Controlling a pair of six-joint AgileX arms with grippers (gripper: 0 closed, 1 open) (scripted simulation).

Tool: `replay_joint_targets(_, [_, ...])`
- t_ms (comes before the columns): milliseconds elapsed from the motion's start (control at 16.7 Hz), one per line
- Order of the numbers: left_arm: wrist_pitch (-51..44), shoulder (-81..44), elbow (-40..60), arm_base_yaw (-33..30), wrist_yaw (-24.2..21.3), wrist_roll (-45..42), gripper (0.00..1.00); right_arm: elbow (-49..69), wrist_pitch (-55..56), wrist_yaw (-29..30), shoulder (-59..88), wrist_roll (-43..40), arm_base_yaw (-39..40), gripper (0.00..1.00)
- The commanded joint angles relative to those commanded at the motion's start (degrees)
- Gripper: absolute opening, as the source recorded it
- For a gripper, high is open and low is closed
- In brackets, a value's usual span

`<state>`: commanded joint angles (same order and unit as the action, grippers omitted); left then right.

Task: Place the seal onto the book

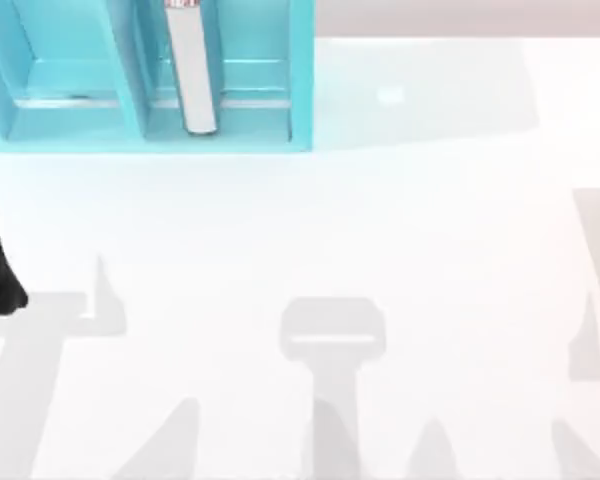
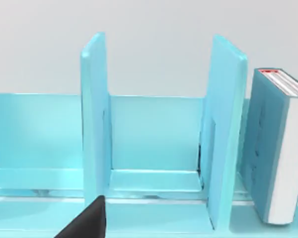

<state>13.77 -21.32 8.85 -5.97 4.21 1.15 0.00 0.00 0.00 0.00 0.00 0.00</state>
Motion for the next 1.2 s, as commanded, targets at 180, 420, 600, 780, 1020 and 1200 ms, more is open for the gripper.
replay_joint_targets(180, [9.86, -17.5, 6.62, -3.72, 3.01, 0.03, 1.0, 0.0, 0.0, 0.0, 0.0, 0.0, 0.0, 1.0])
replay_joint_targets(420, [24.94, -46.31, 16.89, -8.95, 7.52, -0.15, 1.0, 0.0, 0.0, 0.0, 0.0, 0.0, 0.0, 1.0])
replay_joint_targets(600, [35.8, -66.59, 24.35, -12.57, 10.86, -0.27, 1.0, 0.0, 0.0, 0.0, 0.0, 0.0, 0.0, 1.0])
replay_joint_targets(780, [44.52, -82.22, 30.31, -15.45, 13.7, -0.29, 1.0, 0.0, 0.0, 0.0, 0.0, 0.0, 0.0, 1.0])
replay_joint_targets(1020, [52.75, -95.45, 35.73, -18.48, 16.39, -0.11, 1.0, 0.0, 0.0, 0.0, 0.0, 0.0, 0.0, 1.0])
replay_joint_targets(1200, [55.61, -100.23, 37.53, -19.71, 17.35, 0.12, 1.0, 0.0, 0.0, 0.0, 0.0, 0.0, 0.0, 1.0])
